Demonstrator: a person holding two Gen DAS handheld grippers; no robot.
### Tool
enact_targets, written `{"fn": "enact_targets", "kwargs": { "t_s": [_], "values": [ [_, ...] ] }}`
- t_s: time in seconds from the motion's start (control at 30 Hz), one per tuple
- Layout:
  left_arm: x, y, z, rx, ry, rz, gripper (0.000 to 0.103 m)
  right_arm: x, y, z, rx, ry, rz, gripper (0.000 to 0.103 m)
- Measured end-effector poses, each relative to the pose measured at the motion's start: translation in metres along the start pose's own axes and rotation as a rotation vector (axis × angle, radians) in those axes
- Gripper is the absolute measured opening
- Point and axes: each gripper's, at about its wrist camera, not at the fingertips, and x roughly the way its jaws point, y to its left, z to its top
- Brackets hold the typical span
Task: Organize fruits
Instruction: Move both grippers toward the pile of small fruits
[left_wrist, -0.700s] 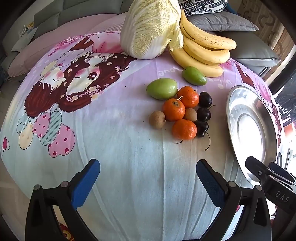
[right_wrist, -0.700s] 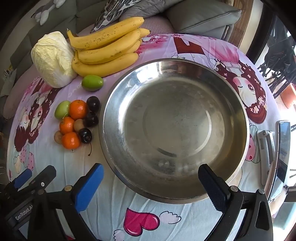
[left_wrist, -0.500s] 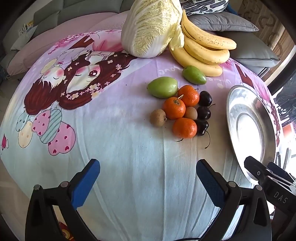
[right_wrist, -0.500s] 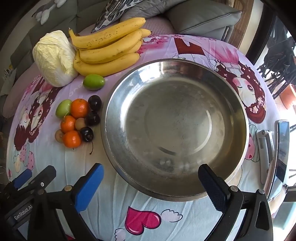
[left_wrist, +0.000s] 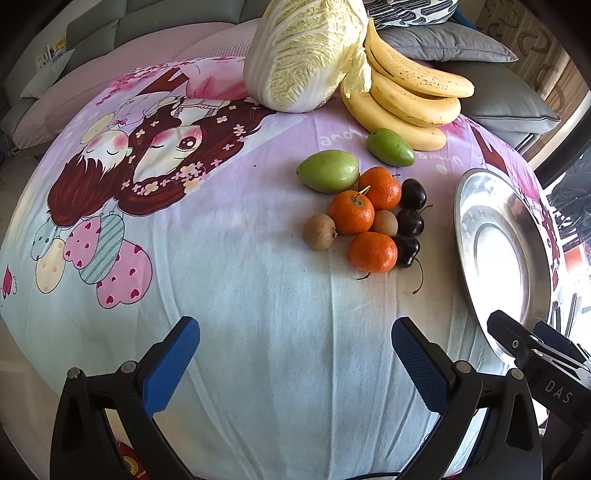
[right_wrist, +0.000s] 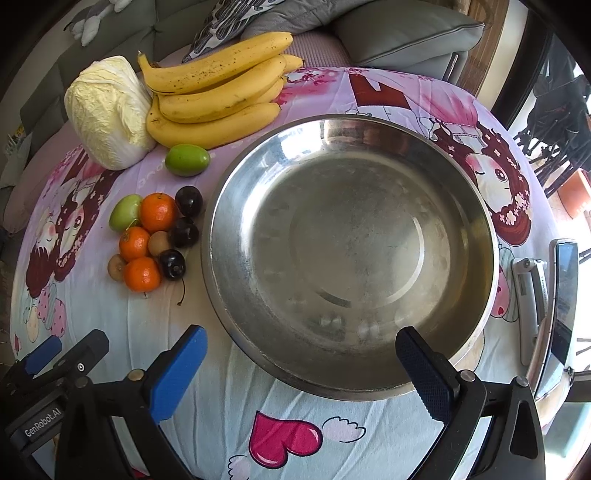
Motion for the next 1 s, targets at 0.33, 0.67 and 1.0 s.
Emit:
{"fn": "enact_targets", "kwargs": {
  "t_s": [0.33, 0.67, 1.0],
  "values": [
    [0.004, -0.001, -0.002, 0.019, -0.027, 0.028, 0.103, 0.000, -0.001, 0.001, 0.003, -0.006, 0.009, 0.103],
    [0.009, -0.001, -0.002, -0.007, -0.010, -0.013, 0.103, 0.005, -0.004, 0.003, 0.008, -0.001, 0.015, 0.103],
    [0.015, -0.002, 0.002, -0.002, 0.003, -0.006, 0.103, 0.015, -0.005, 0.005, 0.011, 0.005, 0.025, 0.103]
  ]
}}
